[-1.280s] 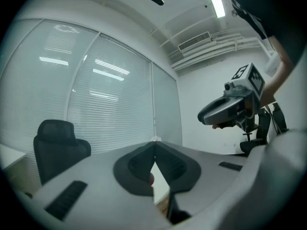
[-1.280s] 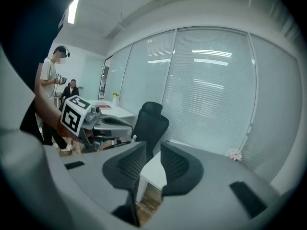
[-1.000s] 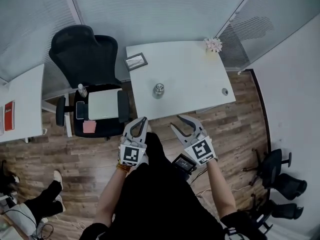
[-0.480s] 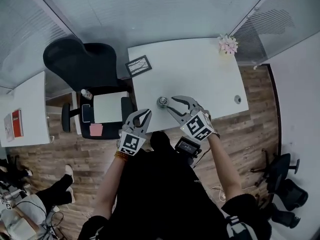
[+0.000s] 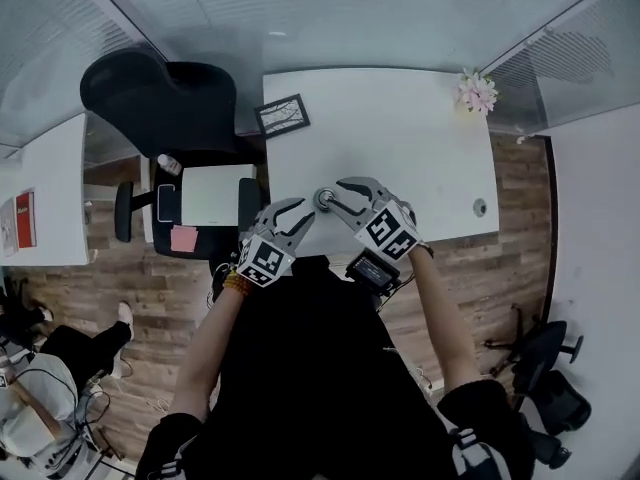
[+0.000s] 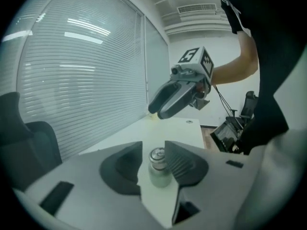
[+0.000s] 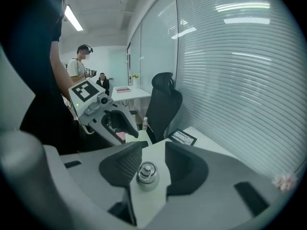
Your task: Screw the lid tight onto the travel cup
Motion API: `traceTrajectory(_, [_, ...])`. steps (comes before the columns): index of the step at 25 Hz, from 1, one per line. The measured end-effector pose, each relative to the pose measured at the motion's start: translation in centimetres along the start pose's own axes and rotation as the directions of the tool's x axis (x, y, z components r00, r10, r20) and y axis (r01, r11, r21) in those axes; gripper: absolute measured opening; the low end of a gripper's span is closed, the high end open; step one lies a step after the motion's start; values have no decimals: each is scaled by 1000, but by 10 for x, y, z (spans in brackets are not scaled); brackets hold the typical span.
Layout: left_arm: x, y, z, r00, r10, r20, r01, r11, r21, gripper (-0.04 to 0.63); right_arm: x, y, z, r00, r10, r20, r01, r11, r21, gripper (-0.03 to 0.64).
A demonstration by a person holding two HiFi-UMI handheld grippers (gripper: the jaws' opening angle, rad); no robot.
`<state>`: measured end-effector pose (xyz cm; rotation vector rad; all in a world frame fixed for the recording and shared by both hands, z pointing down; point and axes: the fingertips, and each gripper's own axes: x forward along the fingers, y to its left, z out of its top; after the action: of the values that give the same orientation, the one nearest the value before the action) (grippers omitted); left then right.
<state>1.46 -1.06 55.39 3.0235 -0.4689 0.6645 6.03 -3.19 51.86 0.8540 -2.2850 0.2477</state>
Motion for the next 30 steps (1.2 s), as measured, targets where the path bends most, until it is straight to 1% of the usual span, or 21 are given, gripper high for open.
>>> traceTrajectory(2, [13,3,-18,999,-27,-25,27,1000,-6,197,1,-7,-9,999,3,-35,-2,1000,17,152])
traceTrajectory(5, [35,0,-53,993,-85,-78,81,996,-47,315,6,-11,-25,992,7,-127,-11,1000,-27,153])
traceTrajectory(7, [51,-7,-75,984,-128,-126,123,991,-53,350,15,-7,-33,980,47,-196,-64,995,-82,158])
traceTrajectory(8, [59,-11,-83,979,-144,-145,138,989,-47,364,20,-4,-37,971,75,-229,-102,989,-109,173])
traceTrajectory(11, [82,-21,-90,973,-164,-164,160,986,-35,379,30,7,-51,931,159,-327,-218,964,-152,252])
traceTrajectory(12, [87,-24,-90,973,-165,-161,161,986,-42,379,34,11,-56,917,172,-359,-241,958,-156,275])
traceTrajectory(13, [92,-27,-90,973,-167,-159,161,986,-51,379,38,12,-59,906,176,-385,-251,955,-155,282])
traceTrajectory(14, [95,-29,-89,972,-170,-160,163,985,-55,379,43,13,-61,900,175,-400,-249,958,-141,285])
traceTrajectory(15, [99,-30,-89,971,-173,-164,167,985,-51,379,47,13,-61,897,174,-406,-236,966,-107,287])
traceTrajectory(17, [105,-30,-91,968,-173,-182,171,985,-31,379,54,13,-59,899,179,-399,-190,982,12,287])
traceTrajectory(18, [107,-29,-94,966,-173,-194,170,985,-28,379,58,14,-59,901,181,-394,-166,983,72,287])
traceTrajectory(19, [108,-28,-99,963,-172,-206,169,985,-34,379,62,16,-61,901,180,-393,-145,982,118,287])
traceTrajectory(20, [109,-27,-103,961,-173,-216,167,985,-44,377,66,17,-63,900,177,-399,-129,981,144,287])
traceTrajectory(21, [110,-25,-107,960,-175,-220,167,985,-52,377,70,18,-66,897,171,-408,-119,982,150,288])
traceTrajectory(23, [114,-23,-110,959,-182,-219,174,983,-57,377,76,17,-69,893,159,-422,-113,985,132,290])
traceTrajectory(26, [118,-27,-115,956,-189,-226,180,982,-60,377,84,19,-71,885,166,-434,-126,985,120,290])
traceTrajectory(28, [121,-28,-116,954,-189,-232,178,982,-66,377,86,21,-74,871,180,-456,-153,984,96,286])
traceTrajectory(30, [122,-30,-116,954,-192,-231,179,981,-75,373,86,22,-78,853,186,-488,-186,981,49,278])
